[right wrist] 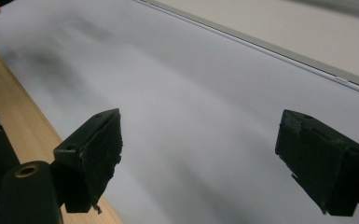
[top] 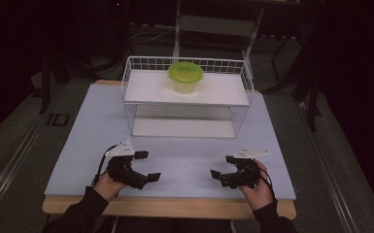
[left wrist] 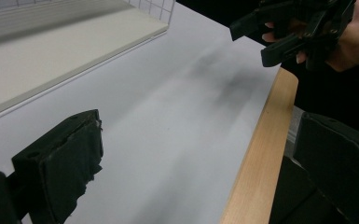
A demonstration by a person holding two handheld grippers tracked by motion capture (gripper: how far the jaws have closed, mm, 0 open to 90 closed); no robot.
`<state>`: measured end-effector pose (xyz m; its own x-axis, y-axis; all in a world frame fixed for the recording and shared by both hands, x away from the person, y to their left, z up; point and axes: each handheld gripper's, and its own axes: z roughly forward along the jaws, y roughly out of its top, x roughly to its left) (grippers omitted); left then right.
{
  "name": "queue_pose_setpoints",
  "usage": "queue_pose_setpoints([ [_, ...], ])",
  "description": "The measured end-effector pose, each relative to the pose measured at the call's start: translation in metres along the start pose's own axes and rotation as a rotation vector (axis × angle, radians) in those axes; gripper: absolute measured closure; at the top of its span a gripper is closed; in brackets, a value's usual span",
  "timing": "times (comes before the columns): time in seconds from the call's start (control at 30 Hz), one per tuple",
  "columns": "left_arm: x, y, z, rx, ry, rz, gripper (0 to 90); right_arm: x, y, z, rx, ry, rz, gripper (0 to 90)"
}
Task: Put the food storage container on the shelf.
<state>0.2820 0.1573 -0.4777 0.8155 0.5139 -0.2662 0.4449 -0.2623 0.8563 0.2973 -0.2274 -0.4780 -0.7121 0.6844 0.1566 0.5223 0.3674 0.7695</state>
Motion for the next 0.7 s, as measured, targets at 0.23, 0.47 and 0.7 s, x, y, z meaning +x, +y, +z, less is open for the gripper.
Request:
queue_pose_setpoints([
  [0.23, 0.002, -0.005, -0.011, -0.011, 0.022, -0.006, 2.5, -0.009, -0.008, -0.001, 0.01, -0.009, 0.018, 14.2],
  [0.47, 0.008, -0.015, -0.016, -0.029, 0.028, -0.031, 2.5, -0.01, -0.009, 0.001, 0.006, -0.015, 0.012, 14.0],
  [0.7, 0.011, -0.021, -0.016, -0.023, 0.047, -0.036, 2.5, -0.011, -0.008, 0.0, 0.0, -0.014, 0.008, 14.0],
])
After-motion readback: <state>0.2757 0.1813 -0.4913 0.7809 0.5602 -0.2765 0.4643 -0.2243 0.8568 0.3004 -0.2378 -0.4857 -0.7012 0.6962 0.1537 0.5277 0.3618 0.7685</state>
